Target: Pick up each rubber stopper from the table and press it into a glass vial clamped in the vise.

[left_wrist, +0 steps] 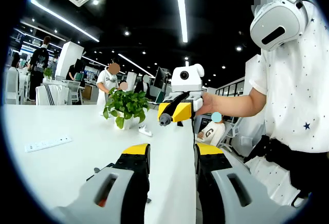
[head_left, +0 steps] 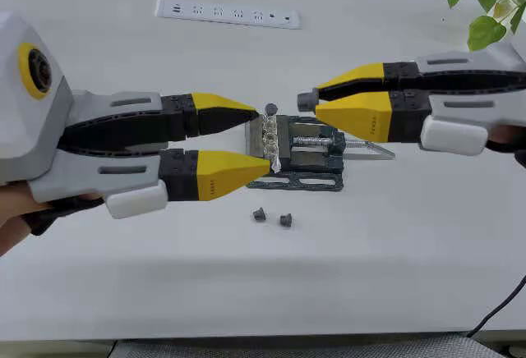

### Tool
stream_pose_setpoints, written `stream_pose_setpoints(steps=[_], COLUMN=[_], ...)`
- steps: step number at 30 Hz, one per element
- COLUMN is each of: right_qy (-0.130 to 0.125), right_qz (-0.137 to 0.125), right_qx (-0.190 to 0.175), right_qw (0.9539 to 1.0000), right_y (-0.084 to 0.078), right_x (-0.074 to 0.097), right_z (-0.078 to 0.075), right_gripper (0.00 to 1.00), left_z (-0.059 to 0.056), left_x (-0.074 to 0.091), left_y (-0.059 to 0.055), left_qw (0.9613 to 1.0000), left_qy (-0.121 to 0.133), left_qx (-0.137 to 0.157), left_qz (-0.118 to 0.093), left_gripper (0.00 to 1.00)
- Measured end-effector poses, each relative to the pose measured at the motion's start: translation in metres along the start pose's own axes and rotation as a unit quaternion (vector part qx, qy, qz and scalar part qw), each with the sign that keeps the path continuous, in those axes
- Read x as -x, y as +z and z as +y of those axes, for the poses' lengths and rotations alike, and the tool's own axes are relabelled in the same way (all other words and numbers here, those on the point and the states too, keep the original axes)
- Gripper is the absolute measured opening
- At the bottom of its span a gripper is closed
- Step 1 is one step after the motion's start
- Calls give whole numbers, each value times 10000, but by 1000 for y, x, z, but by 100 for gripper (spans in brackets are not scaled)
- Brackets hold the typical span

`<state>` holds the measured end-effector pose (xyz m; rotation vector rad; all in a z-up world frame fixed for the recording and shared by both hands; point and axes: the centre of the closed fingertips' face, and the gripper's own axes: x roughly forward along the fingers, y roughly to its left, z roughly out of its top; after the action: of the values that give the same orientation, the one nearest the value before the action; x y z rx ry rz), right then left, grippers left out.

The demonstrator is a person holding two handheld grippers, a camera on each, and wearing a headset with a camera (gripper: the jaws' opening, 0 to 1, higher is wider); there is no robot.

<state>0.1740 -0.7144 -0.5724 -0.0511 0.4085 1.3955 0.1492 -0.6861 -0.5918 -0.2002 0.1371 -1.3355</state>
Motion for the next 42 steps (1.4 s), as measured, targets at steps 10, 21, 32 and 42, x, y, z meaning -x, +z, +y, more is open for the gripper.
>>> stream_pose_setpoints(steps=[10, 21, 32, 42], right_qy=[-317, -453, -370, -272], right_qz=[735, 1884, 2985, 3795], right_qx=[32, 347, 551, 658], right_qw=[9968, 9804, 9521, 9224], right_y=[-14, -36, -66, -110], right_x=[-8, -25, -49, -66], right_z=[-50, -99, -136, -145], right_gripper=[6, 6, 6, 6], left_z=[23, 43, 57, 65], left_x=[5, 10, 14, 18], left_y=[-32, -69, -104, -116], left_qw=[9968, 9888, 9784, 9764], left_qy=[541, 976, 1213, 1305], left_qx=[-281, -509, -736, -701], left_qz=[510, 1009, 1506, 1571], left_gripper=[51, 71, 86, 93])
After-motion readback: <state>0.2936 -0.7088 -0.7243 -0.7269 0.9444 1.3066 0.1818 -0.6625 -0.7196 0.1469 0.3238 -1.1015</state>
